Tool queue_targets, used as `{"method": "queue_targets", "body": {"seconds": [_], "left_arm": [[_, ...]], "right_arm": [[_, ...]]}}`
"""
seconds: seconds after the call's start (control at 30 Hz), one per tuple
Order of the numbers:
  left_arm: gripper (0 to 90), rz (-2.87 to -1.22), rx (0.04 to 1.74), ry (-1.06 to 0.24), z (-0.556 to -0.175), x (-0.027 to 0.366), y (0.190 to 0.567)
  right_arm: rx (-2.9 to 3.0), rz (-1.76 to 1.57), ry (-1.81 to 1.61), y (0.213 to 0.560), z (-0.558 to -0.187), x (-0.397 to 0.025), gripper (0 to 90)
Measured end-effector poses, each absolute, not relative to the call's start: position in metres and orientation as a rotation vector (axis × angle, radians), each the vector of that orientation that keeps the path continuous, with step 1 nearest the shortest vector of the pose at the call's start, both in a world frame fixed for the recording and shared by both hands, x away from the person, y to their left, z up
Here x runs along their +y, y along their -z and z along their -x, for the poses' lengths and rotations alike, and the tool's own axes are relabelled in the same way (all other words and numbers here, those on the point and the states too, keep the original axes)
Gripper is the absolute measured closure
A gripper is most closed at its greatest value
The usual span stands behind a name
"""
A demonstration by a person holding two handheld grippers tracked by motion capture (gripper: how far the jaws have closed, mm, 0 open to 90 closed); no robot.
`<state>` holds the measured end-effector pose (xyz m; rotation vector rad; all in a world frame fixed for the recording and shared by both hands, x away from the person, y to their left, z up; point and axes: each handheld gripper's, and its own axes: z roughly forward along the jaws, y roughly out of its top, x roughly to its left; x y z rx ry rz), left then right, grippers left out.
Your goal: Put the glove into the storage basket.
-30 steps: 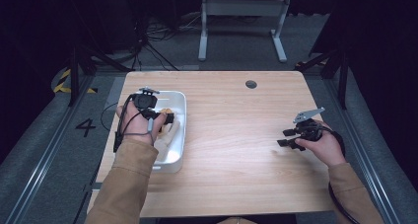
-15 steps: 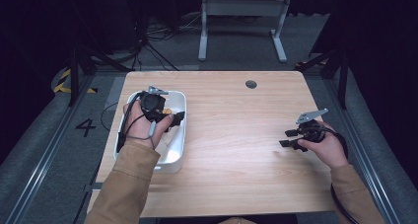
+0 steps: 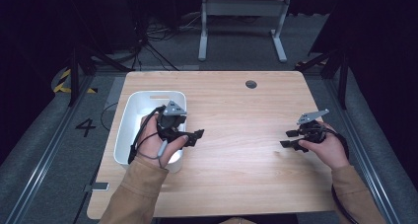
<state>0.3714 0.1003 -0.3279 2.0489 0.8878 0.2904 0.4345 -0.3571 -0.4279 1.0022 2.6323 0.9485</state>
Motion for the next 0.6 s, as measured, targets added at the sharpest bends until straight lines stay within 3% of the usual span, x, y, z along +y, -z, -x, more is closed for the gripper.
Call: {"method": "queue_targets", "body": {"seconds": [0.6], "left_arm": [[28.1,-2.145,0.674,-0.181,-0.345,0.058,0.386]], "right_arm": [[2.634,-0.978,-0.952,0.429,-0.434,-0.357,43.3]]}}
